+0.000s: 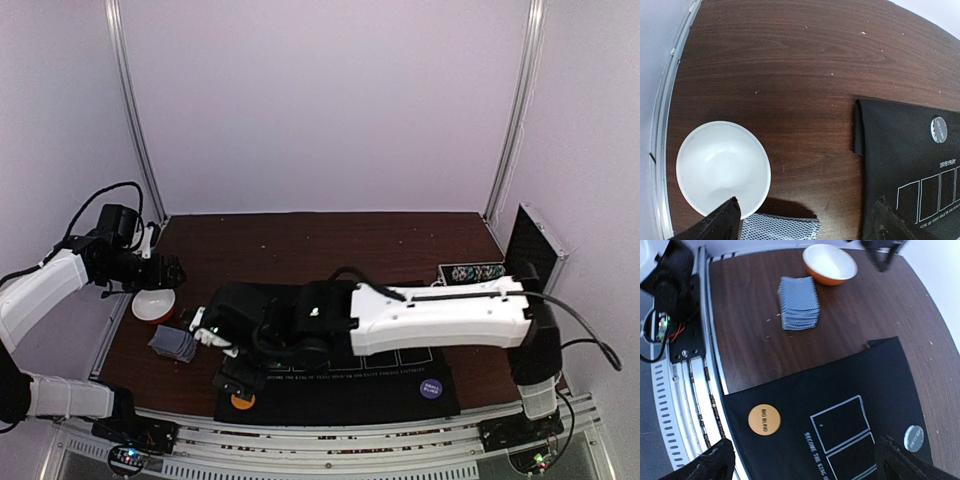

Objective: Distribute texas hold em gaming equipment
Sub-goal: Place the big blind button in the big blind area, then pick up the pile of poker chips from the chip case.

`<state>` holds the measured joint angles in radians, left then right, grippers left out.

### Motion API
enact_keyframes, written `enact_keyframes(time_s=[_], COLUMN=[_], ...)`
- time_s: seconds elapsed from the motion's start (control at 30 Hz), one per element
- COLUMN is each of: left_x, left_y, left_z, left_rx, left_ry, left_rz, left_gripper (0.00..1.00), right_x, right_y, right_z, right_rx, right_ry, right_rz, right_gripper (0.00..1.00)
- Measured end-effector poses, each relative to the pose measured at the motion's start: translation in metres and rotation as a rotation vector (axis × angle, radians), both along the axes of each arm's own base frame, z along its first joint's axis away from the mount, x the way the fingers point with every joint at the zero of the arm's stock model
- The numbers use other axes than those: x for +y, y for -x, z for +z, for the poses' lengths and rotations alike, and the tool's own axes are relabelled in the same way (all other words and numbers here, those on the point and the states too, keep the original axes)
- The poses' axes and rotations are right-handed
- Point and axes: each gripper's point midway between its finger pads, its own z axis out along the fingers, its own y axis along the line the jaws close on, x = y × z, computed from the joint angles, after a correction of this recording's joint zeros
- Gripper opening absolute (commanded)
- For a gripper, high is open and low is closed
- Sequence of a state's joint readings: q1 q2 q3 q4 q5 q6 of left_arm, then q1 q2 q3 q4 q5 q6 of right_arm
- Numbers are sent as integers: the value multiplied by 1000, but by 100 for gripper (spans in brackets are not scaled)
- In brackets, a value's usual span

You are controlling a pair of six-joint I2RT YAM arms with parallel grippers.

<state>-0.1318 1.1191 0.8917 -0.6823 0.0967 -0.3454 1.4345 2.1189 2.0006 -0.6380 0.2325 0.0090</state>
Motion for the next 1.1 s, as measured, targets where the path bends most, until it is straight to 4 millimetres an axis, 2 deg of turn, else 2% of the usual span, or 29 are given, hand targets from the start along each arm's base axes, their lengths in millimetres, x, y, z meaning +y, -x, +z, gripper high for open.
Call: enact_keyframes(time_s=[0.07, 0.13, 0.17, 0.23, 0.4, 0.47, 0.63, 0.73, 0.83, 1.0, 1.1], left_x=[-1, -2, -2, -4, -11, -16, -33, -46, -61, -97, -126], left_y=[0, 0, 0, 0, -2, -3, -8, -12, -16, -31, -43], left_z=[0, 0, 1, 3, 9, 12, 29, 43, 53, 74, 88], left_rx=[0, 0, -2, -6, -22, -36, -112, -180, -225, -302, -351], left_ry=[2, 6, 7, 11, 34, 52, 110, 125, 116, 35, -31], left_rz=[-2, -10, -13, -22, -58, -82, -172, -235, -304, -419, -490], left_gripper=[95, 95, 95, 95, 95, 95, 98, 98, 98, 98, 98], right_x=[-25, -60, -75, -118, -238, -280, -361, -395, -418, -438, -448], right_y=[-22, -51, -62, -95, -152, -164, -179, -184, -188, -203, -211], right_z=[30, 57, 65, 79, 79, 75, 75, 72, 58, 30, 14], right_rx=[21, 42, 49, 62, 99, 113, 120, 128, 152, 190, 207], right_ry=[-66, -134, -155, -206, -244, -247, -267, -276, -244, -148, -90], right_rz=[-77, -182, -223, -354, -674, -784, -988, -1067, -1121, -1170, -1190], right_gripper=[100, 100, 100, 100, 100, 100, 100, 100, 100, 100, 100])
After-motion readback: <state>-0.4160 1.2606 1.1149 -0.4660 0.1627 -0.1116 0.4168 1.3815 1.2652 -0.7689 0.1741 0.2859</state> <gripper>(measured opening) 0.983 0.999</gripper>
